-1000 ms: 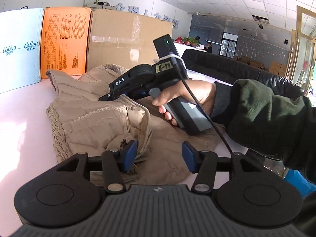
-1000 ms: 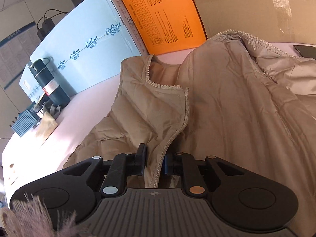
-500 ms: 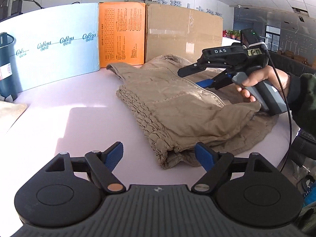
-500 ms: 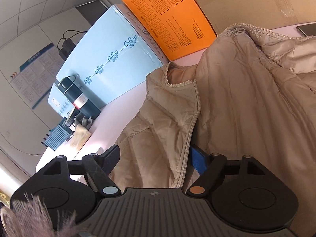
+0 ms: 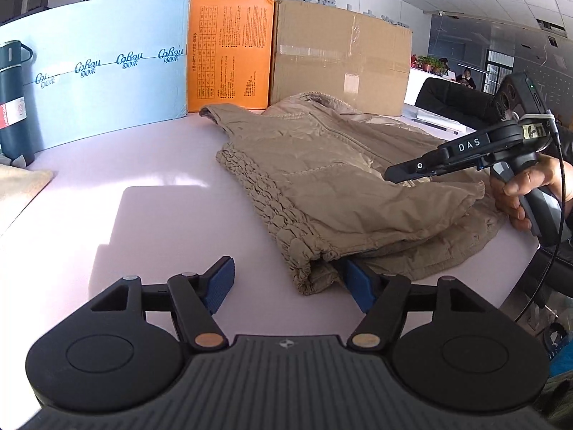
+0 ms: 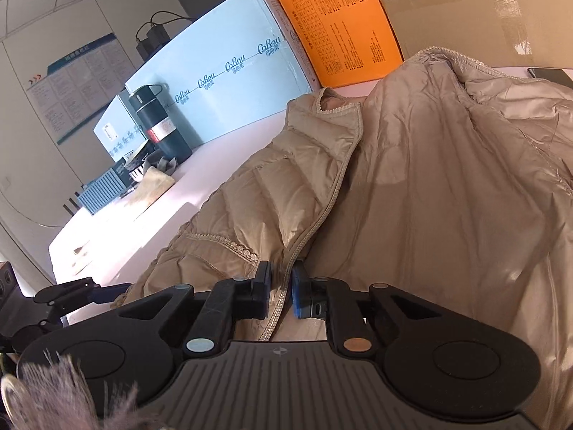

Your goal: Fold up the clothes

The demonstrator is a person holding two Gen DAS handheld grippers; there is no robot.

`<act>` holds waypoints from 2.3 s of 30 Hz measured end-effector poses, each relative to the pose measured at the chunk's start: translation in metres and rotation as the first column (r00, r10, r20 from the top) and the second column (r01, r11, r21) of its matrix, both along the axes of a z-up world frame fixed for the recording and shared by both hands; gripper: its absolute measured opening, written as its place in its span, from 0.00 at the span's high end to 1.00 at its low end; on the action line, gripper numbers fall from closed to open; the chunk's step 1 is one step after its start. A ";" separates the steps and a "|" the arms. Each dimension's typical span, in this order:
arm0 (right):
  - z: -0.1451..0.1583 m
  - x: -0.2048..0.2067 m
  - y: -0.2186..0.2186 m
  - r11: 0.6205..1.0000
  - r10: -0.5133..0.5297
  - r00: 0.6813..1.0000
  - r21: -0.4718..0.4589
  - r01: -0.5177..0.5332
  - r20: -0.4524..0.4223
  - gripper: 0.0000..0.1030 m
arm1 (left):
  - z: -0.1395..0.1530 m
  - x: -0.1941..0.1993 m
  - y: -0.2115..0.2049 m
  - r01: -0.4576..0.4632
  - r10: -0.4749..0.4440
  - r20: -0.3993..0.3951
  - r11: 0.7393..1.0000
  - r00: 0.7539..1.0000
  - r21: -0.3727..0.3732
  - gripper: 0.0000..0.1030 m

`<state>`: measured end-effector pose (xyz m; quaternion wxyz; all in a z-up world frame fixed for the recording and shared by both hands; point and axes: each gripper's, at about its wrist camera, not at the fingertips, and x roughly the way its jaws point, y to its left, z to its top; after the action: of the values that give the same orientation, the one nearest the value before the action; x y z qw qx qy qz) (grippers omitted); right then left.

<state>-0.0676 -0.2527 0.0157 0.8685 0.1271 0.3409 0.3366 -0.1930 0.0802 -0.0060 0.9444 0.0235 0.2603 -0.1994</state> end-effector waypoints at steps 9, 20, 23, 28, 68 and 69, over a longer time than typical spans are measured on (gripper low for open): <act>-0.002 0.001 -0.005 0.994 -0.005 1.000 -0.109 0.008 0.031 0.90 | 0.001 -0.014 0.013 -0.005 0.005 0.013 1.000 1.000 0.022 0.32; 0.034 -0.066 -0.007 0.990 0.135 0.951 -0.073 -0.119 0.277 0.80 | 0.014 0.002 -0.002 -0.057 0.055 0.030 0.996 0.998 0.062 0.27; 0.028 -0.083 0.007 0.976 0.217 0.935 -0.093 -0.199 0.281 0.80 | 0.017 0.013 -0.014 -0.073 0.070 0.032 0.994 0.997 0.086 0.27; 0.004 -0.090 0.021 0.956 0.271 0.942 -0.169 -0.240 0.199 0.81 | 0.013 0.024 -0.023 -0.090 0.089 0.008 0.989 0.996 0.114 0.27; -0.018 0.045 -0.009 0.991 0.120 0.992 0.062 -0.122 0.024 0.41 | -0.005 0.194 0.003 -0.184 0.069 -0.294 0.904 0.953 -0.386 0.81; -0.017 0.045 -0.008 0.991 0.120 0.992 0.056 -0.121 0.026 0.41 | -0.005 0.194 0.005 -0.188 0.071 -0.296 0.901 0.952 -0.390 0.81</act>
<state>-0.0226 -0.2606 -0.0017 0.8465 0.1275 0.3280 0.3995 0.0015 0.0852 -0.0107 0.8937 -0.2224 0.3417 -0.1875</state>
